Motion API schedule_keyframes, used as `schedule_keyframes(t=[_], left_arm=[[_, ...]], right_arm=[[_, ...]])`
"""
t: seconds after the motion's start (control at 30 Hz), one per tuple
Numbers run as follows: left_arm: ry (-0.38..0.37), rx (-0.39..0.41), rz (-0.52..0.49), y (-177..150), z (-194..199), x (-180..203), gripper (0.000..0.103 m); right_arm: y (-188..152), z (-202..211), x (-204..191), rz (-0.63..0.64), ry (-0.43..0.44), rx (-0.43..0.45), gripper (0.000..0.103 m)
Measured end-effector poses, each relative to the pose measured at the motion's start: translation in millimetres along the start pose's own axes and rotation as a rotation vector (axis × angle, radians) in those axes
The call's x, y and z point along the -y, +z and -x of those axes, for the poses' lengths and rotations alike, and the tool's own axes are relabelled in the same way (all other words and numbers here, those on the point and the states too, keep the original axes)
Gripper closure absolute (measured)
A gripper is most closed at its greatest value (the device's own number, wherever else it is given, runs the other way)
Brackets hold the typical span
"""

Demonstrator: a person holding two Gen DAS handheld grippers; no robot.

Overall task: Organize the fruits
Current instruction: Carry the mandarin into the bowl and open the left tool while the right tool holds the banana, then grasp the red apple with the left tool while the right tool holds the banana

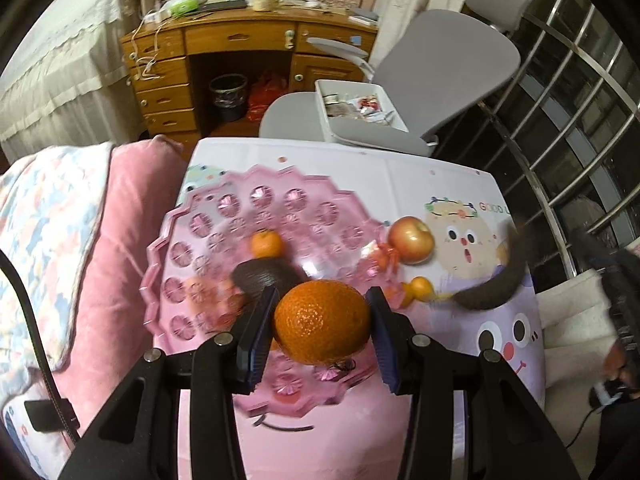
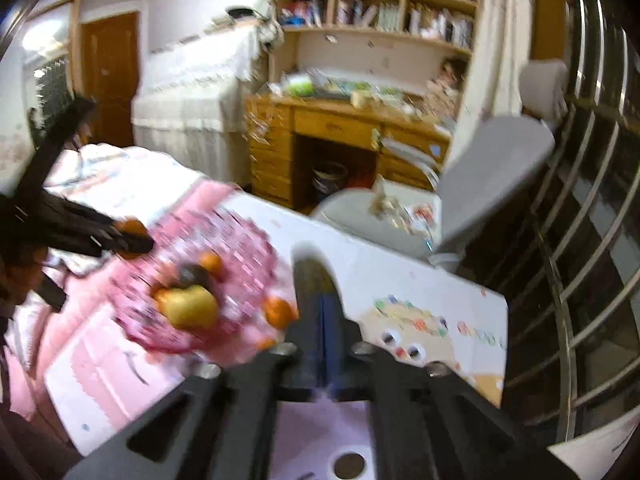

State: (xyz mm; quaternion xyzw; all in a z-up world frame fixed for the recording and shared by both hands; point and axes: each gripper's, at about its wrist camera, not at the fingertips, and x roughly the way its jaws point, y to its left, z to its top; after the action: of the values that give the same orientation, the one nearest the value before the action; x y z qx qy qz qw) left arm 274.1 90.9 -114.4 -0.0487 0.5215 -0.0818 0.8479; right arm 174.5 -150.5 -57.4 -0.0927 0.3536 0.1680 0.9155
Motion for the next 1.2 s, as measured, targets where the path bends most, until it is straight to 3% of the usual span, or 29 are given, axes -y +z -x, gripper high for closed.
schedule_keyframes(t=[0.1,0.17,0.43,0.57,0.93,1.2], left_arm=[[-0.004,-0.014,0.010,-4,0,-17,0.060],[-0.008,-0.043,0.012,-7,-5,-29,0.060],[-0.023,-0.106,-0.001,-13,-25,-51,0.059],[-0.045,-0.109,-0.012,-10,-26,-51,0.044],[-0.113,-0.087,0.006,-20,-17,-6,0.039],[-0.132,-0.019,0.074,-41,-15,41,0.038]], right_arm=[[22,8,-22,0.048,0.027,0.035,0.103],[30,3,-35,0.062,0.036,0.014,0.103],[8,-23,-59,-0.015,0.034,-0.125,0.103],[-3,-26,-61,-0.086,0.027,-0.163,0.103],[-18,-28,-37,-0.210,0.024,-0.206,0.103],[-31,-35,2,-0.283,0.115,-0.257,0.102]])
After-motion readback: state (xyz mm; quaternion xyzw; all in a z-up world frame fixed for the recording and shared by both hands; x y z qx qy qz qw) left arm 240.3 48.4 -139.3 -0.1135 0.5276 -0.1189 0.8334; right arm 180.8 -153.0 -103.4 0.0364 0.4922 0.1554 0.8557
